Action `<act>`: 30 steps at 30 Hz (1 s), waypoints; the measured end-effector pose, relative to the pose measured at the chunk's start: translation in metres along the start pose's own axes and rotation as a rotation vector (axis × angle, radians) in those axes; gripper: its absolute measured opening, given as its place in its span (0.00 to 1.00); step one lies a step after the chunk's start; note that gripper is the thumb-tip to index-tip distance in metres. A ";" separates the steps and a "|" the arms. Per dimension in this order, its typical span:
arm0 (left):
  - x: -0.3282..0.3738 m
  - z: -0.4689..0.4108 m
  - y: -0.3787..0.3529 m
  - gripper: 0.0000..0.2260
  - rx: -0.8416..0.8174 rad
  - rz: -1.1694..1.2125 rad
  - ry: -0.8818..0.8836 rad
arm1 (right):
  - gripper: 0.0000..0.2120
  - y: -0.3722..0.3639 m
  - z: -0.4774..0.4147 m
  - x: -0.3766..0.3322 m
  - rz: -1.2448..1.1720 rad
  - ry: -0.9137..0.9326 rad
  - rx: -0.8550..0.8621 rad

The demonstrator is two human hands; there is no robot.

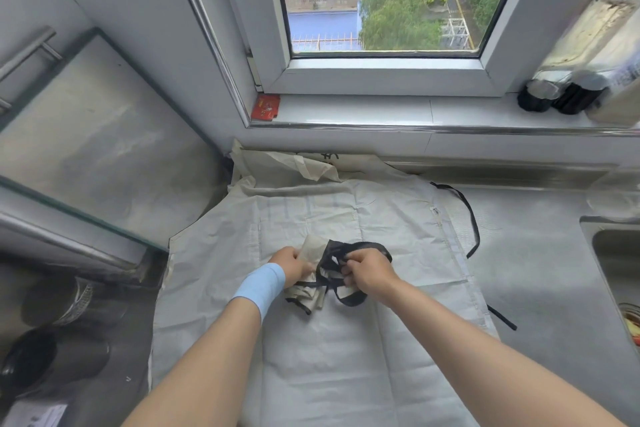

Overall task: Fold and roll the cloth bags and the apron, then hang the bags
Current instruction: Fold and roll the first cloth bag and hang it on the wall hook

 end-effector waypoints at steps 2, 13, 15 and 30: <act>-0.005 0.002 0.002 0.04 -0.021 0.116 -0.013 | 0.12 0.001 -0.002 -0.001 0.071 0.040 0.036; -0.006 0.033 0.010 0.11 -0.519 1.114 0.033 | 0.03 0.012 0.011 -0.024 -0.144 0.145 -0.197; -0.002 0.036 0.010 0.12 -0.520 1.131 -0.006 | 0.06 0.009 0.010 -0.027 -0.145 0.114 -0.108; 0.002 0.051 0.027 0.14 -0.512 1.056 -0.067 | 0.06 0.014 0.021 -0.037 -0.164 0.157 -0.071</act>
Point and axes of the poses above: each hand's wrist, its own z-axis away from the middle knuckle, its own y-axis out of the back of the hand, x = y × z, the point moved 1 cm from there along -z, towards the middle knuckle, and after that the axes turned 8 degrees about z, right-handed, at the moved point
